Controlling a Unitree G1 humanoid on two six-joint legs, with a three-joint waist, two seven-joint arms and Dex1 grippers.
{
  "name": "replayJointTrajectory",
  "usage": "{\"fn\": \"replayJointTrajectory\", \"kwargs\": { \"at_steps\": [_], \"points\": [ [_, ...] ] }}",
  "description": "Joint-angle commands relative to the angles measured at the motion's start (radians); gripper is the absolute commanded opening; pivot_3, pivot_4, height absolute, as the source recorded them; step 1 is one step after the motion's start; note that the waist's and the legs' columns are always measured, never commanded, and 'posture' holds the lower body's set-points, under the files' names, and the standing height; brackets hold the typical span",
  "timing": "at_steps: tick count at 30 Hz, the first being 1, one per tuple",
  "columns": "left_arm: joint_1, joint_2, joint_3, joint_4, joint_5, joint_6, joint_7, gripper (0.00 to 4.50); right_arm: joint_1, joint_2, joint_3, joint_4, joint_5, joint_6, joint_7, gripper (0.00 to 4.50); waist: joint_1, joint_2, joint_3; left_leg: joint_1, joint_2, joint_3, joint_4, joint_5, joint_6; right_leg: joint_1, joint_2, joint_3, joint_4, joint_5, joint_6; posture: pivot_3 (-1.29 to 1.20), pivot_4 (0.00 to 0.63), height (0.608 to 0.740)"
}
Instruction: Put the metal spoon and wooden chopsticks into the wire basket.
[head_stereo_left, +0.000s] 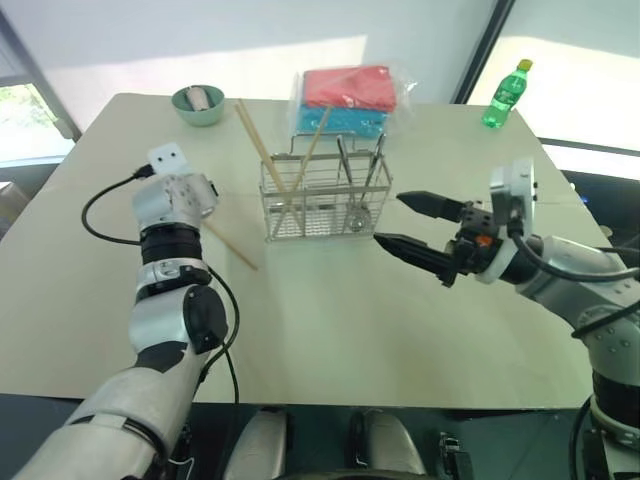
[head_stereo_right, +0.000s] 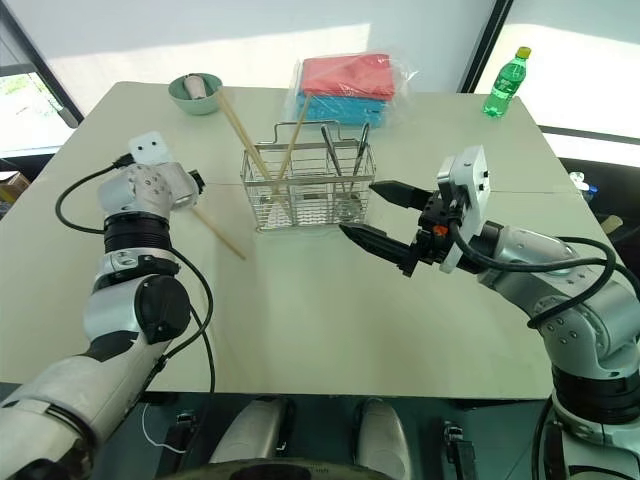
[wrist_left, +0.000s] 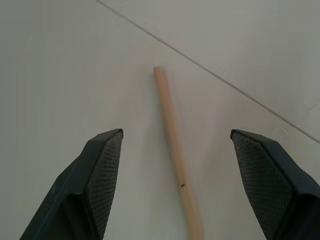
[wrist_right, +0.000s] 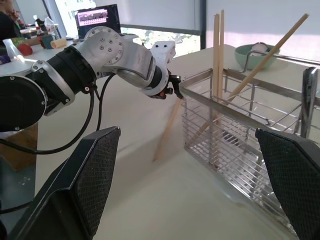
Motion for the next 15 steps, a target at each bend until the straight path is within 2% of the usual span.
{"fn": "replayJointTrajectory", "kwargs": {
  "at_steps": [1,5,6,8,13,14,15],
  "points": [
    [0.005,0.000,0.004,0.040,0.006,-0.037,0.016,3.62,-0.002,-0.017,-0.041,-0.039,0.019,-0.013,0.002,4.50,-0.001,0.000,0.000,0.000,0.000,0.000,0.000,0.000,0.000,0.000,0.000,0.000,0.000,0.000,0.000,0.00,0.150,0.667],
    [0.005,0.014,0.014,0.134,0.005,-0.092,0.015,3.62,-0.002,-0.018,-0.047,-0.041,0.023,-0.009,-0.003,4.50,-0.002,0.001,-0.001,0.000,0.000,0.000,0.000,0.000,0.000,0.000,0.000,0.000,0.000,0.000,0.000,0.00,0.150,0.667],
    [0.002,0.018,0.017,0.157,0.004,-0.105,0.018,3.38,-0.001,-0.018,-0.047,-0.042,0.024,-0.009,-0.004,4.50,-0.002,0.002,-0.001,0.001,0.000,0.000,0.000,0.000,0.000,0.000,0.000,0.000,0.000,0.000,0.000,0.00,0.150,0.667],
    [-0.004,0.027,0.023,0.195,-0.002,-0.131,0.021,2.78,-0.001,-0.018,-0.049,-0.044,0.026,-0.009,-0.007,4.50,-0.002,0.003,-0.002,0.001,0.001,0.001,0.000,0.000,0.000,0.000,0.000,0.000,0.001,0.000,0.000,0.00,0.150,0.667],
    [-0.019,0.045,0.022,0.236,-0.011,-0.158,0.024,0.29,-0.001,-0.021,-0.053,-0.046,0.034,-0.008,-0.011,4.50,-0.002,0.003,-0.002,0.002,0.001,0.001,0.000,0.000,0.000,0.001,0.000,0.000,0.001,0.000,0.000,0.00,0.150,0.667],
    [-0.021,0.047,0.022,0.238,-0.013,-0.159,0.025,0.06,-0.001,-0.021,-0.054,-0.046,0.034,-0.009,-0.011,4.50,-0.002,0.003,-0.002,0.002,0.001,0.001,0.000,0.000,0.000,0.001,0.000,0.000,0.001,0.000,0.000,0.00,0.150,0.667],
    [-0.023,0.048,0.021,0.238,-0.015,-0.160,0.026,0.06,-0.002,-0.022,-0.054,-0.045,0.035,-0.009,-0.011,4.50,-0.002,0.003,-0.002,0.002,0.001,0.001,0.000,0.000,0.000,0.001,0.000,0.000,0.001,0.000,0.000,0.00,0.150,0.667]
  ]
}}
